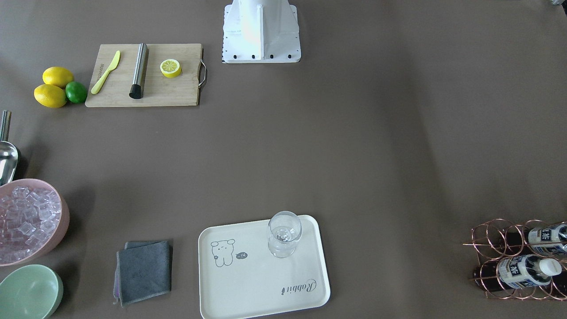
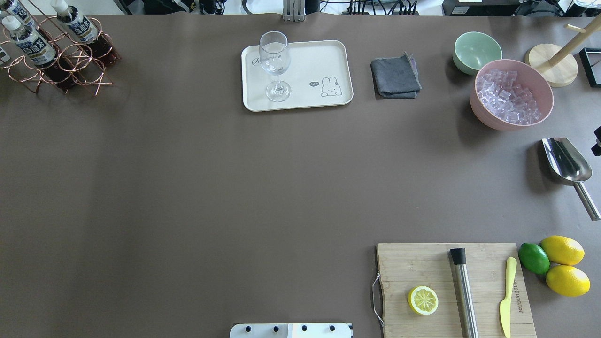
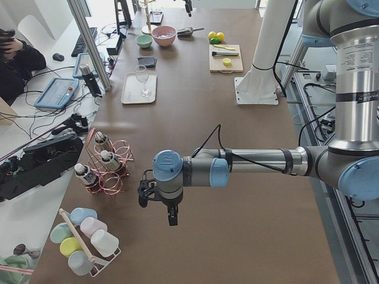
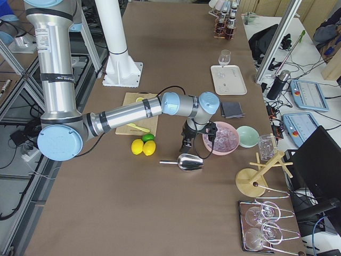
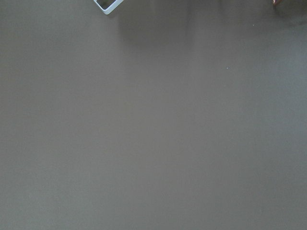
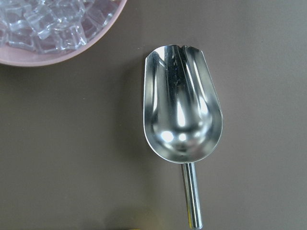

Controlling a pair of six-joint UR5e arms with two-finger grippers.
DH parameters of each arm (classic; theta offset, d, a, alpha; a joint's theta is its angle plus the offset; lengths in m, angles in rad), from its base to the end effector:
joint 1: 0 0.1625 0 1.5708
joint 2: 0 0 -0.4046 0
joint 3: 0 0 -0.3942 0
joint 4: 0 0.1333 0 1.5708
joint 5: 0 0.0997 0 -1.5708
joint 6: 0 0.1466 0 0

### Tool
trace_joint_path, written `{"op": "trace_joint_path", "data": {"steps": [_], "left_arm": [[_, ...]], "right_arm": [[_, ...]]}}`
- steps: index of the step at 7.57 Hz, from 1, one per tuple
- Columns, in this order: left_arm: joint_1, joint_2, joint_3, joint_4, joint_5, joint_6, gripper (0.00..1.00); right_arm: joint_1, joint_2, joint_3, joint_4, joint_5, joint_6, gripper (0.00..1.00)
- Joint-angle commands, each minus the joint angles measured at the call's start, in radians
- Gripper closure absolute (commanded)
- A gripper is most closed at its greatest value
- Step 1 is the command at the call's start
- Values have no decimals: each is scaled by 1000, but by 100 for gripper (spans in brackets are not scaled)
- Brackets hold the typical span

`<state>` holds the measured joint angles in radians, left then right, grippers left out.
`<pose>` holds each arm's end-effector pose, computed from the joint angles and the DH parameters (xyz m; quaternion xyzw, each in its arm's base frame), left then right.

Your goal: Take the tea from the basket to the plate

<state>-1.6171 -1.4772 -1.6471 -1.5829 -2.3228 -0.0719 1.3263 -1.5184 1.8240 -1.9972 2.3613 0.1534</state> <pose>-0.0542 -0.4534 0.6797 -0.0071 0.3671 -0.0559 0.9285 -0.0888 -0.4763 0.5623 -0.1306 -0.3657 -0.0187 0.9213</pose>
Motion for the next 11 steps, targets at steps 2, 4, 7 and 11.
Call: {"op": "trace_joint_path", "data": {"steps": [2, 4, 7, 11], "left_arm": [[-15, 9, 0, -25, -7, -2, 2], [-46, 17, -36, -3, -61, -5, 2], [-47, 18, -28, 55, -81, -5, 2], [-50, 9, -59, 47, -73, -5, 2]], "right_arm": [[-4, 3, -2, 0, 0, 0, 0], [-4, 1, -3, 0, 0, 0, 0], [-7, 3, -3, 0, 0, 0, 0], [-9, 3, -2, 0, 1, 0, 0]]}}
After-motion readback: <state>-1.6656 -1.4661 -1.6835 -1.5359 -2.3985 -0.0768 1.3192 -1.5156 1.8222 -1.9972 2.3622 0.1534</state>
